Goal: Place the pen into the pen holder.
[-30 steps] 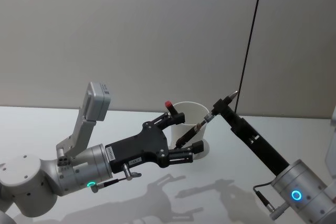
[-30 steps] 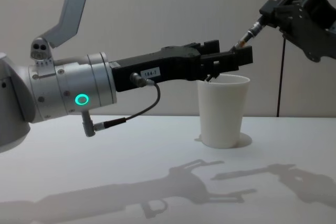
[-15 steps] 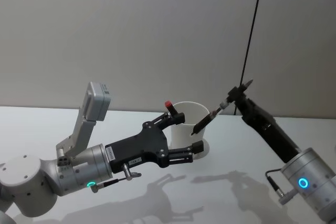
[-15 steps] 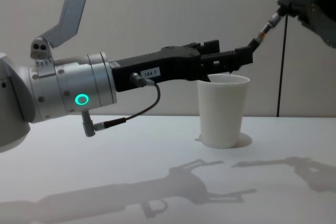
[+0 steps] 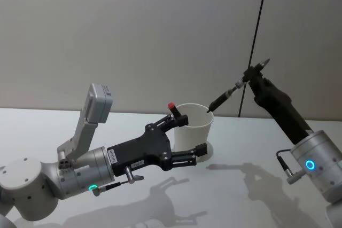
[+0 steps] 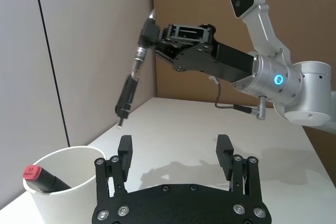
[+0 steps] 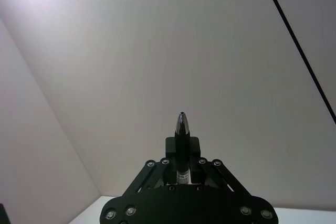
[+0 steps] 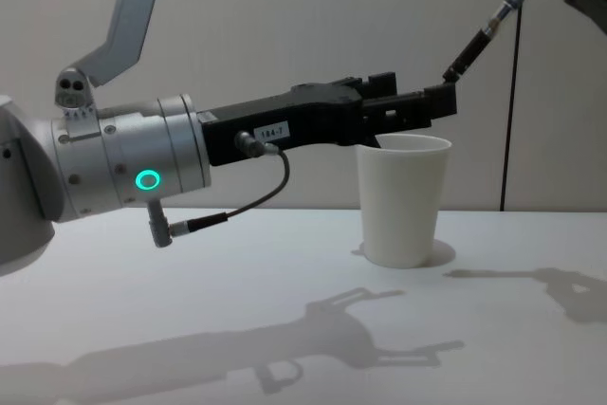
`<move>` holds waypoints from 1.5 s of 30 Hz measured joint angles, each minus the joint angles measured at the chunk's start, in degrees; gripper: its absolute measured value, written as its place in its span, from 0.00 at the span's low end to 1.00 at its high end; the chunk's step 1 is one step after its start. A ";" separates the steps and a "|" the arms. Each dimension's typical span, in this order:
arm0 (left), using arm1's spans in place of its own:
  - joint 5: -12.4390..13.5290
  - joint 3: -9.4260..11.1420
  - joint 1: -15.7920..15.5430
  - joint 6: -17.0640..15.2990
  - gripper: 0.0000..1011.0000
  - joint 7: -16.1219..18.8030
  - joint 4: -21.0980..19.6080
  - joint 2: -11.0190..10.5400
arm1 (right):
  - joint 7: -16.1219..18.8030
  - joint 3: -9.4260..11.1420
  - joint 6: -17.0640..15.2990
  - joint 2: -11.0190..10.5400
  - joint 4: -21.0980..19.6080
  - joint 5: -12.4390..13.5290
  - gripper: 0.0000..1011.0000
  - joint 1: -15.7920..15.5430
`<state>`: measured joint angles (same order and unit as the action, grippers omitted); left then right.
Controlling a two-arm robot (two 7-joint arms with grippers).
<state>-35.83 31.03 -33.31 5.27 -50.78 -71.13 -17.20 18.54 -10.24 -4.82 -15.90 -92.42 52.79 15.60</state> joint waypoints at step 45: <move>0.00 0.00 0.00 0.00 0.99 0.00 0.00 0.00 | -1.74 -12.25 8.77 3.71 22.80 -21.16 0.13 15.27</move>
<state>-35.84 31.03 -33.31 5.27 -50.78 -71.13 -17.20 16.80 -22.49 3.94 -12.19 -69.62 31.64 30.87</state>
